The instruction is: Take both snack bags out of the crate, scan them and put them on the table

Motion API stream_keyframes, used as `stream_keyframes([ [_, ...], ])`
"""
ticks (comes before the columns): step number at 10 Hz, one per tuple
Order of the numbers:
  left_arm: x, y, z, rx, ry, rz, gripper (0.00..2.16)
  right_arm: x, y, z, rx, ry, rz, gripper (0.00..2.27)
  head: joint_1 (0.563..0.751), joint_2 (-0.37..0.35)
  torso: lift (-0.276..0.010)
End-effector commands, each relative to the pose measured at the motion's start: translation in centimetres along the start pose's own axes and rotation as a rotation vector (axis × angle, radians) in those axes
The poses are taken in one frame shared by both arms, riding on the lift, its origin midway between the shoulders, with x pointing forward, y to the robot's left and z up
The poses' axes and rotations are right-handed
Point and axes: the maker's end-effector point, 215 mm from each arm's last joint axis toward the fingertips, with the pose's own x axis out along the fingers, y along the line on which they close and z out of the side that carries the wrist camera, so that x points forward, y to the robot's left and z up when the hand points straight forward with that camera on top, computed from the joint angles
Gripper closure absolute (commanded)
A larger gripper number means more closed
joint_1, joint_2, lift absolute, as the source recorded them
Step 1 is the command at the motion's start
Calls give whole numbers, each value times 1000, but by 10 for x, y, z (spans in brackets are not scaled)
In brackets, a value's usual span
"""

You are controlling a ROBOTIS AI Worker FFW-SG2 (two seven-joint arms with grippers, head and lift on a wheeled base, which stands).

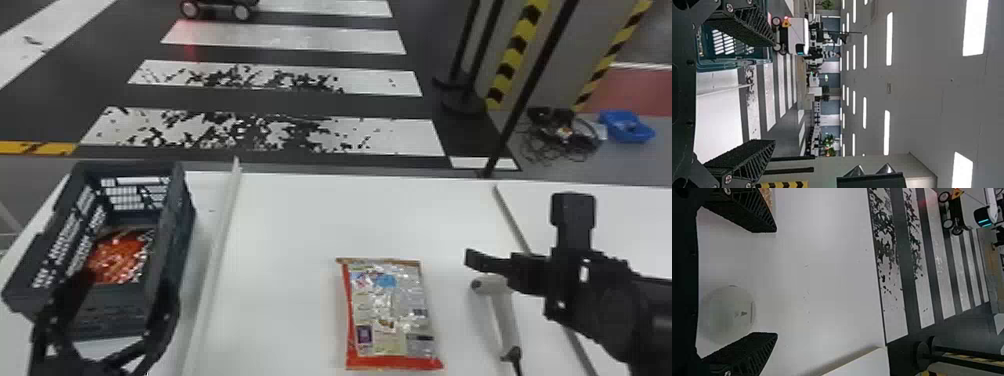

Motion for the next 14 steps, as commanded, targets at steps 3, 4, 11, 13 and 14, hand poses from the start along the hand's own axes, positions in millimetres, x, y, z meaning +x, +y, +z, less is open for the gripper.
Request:
stream_keyframes([
  [3, 0, 0, -3, -1, 2, 0, 124, -27, -20, -48, 30, 103, -34, 46, 695, -109, -91],
  [4, 0, 0, -3, -1, 2, -1, 124, -30, -18, -59, 33, 130, -20, 53, 695, -115, -91],
  [11, -2, -1, -3, -1, -5, -7, 124, -16, -21, -92, 45, 253, 9, 49, 695, -118, -91],
  [13, -2, 0, -2, -1, -9, -6, 124, -10, -19, -91, 44, 262, 16, 124, 695, -115, -91],
  [14, -3, 1, -1, -1, -14, -2, 124, -7, -22, -91, 40, 272, 13, 218, 695, -112, -91],
])
